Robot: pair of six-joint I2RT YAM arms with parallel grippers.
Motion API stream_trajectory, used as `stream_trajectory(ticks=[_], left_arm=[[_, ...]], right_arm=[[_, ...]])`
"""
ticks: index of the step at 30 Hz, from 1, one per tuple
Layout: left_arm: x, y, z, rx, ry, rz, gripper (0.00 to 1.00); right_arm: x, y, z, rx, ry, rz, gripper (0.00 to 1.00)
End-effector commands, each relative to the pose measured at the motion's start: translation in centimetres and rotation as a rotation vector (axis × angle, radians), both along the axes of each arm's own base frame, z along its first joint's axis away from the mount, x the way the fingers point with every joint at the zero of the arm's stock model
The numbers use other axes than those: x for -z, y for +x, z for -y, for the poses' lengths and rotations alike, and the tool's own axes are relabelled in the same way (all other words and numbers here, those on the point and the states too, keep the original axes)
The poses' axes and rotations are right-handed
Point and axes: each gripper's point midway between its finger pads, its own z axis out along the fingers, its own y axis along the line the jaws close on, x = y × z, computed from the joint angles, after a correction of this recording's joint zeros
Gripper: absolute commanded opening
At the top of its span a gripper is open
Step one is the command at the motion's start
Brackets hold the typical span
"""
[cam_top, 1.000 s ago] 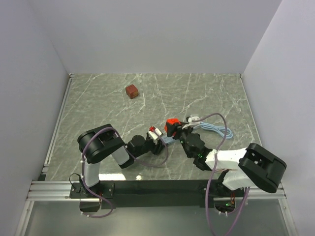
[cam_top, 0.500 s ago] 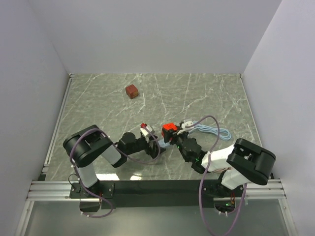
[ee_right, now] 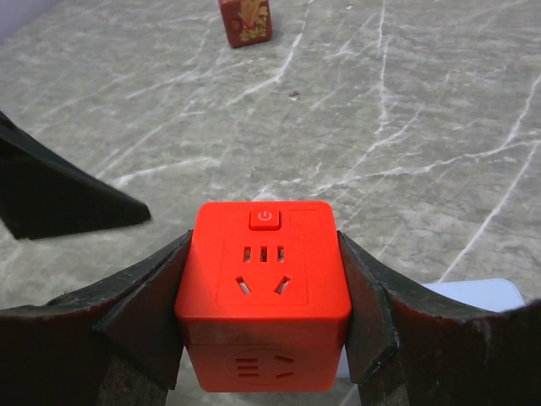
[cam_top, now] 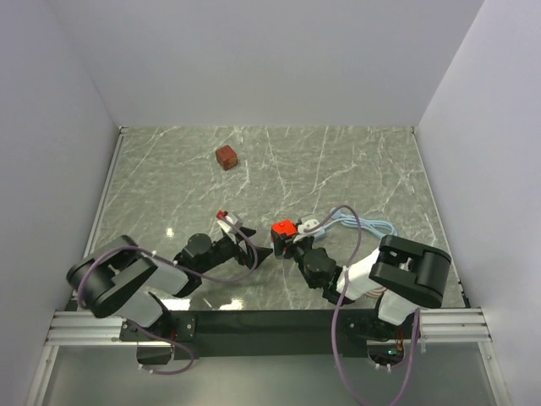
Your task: Insert the plug
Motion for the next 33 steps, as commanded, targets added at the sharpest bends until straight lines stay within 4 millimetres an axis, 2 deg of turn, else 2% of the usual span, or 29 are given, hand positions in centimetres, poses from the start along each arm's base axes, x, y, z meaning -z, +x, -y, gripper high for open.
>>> stream_trajectory(ticks=[1,7,16,20,33], left_arm=[[-1.7,1.5,-1.3,-0.127,-0.055,0.000,0.99],[-2.6,1.8,-2.2,-0.182,-0.085,-0.002,0.99],[-3.2,2.8,-4.2,-0.291,-0.129,-0.048,0.99],[-3.8,3.1,-5.0,-0.330,-0.147,-0.042,1.00],[-3.6,3.2,-5.2,-0.329,-0.145,-0.053,1.00]], right_arm=[[-3.4,0.7,-0.3,0.041,0.115,0.085,0.00],[-3.2,0.6,0.0,0.036,0.110,0.110,0.00],[-4.2,-0.3,1.0,0.038,0.172,0.171,0.00],[-4.2,-0.5,0.3,0.027,0.171,0.176,0.00],[-5.4,-0.4,-0.6,0.014,0.196,0.198,0.00]])
